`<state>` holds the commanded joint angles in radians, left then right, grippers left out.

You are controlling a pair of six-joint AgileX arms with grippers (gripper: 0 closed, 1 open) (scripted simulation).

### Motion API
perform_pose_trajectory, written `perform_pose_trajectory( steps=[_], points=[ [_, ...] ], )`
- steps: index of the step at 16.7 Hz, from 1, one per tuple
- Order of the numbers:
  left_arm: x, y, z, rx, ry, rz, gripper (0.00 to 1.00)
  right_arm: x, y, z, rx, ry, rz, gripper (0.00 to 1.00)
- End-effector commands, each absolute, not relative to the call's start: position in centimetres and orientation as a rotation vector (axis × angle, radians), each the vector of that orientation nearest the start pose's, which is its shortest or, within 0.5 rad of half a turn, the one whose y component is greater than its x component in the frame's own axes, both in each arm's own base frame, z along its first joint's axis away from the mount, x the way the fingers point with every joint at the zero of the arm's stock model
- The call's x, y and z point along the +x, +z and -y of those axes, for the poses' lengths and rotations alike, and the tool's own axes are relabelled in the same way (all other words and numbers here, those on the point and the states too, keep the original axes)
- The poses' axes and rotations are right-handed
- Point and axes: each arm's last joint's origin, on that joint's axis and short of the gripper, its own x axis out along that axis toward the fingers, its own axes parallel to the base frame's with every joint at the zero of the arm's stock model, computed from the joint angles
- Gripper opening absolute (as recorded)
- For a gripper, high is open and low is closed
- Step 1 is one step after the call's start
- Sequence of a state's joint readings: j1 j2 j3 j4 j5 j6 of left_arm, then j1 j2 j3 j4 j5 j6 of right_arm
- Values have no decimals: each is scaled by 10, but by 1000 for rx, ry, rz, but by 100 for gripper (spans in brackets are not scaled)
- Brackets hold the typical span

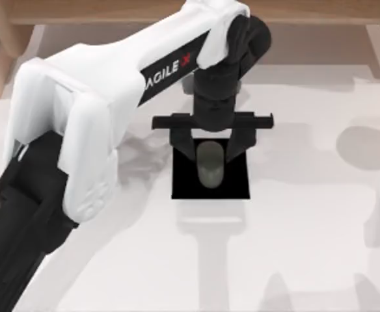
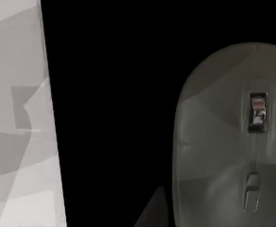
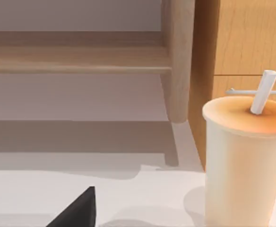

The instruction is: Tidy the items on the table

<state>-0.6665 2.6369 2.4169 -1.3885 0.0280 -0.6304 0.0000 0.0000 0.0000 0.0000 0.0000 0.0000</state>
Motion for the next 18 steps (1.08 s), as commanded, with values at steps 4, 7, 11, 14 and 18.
perform_pose_trajectory(
  steps=[4, 7, 11, 14, 18],
  points=[
    [401, 134, 308, 23, -12, -1613, 100, 106, 160, 1, 0, 0, 0, 100],
    [401, 134, 308, 23, -12, -1613, 100, 106, 160, 1, 0, 0, 0, 100],
    [401, 134, 308, 23, -12, -1613, 100, 106, 160, 1, 0, 0, 0, 100],
    [403, 138, 305, 17, -20, -1604, 100, 106, 160, 1, 0, 0, 0, 100],
    [415, 183, 280, -6, -132, -1500, 100, 106, 160, 1, 0, 0, 0, 100]
  ],
)
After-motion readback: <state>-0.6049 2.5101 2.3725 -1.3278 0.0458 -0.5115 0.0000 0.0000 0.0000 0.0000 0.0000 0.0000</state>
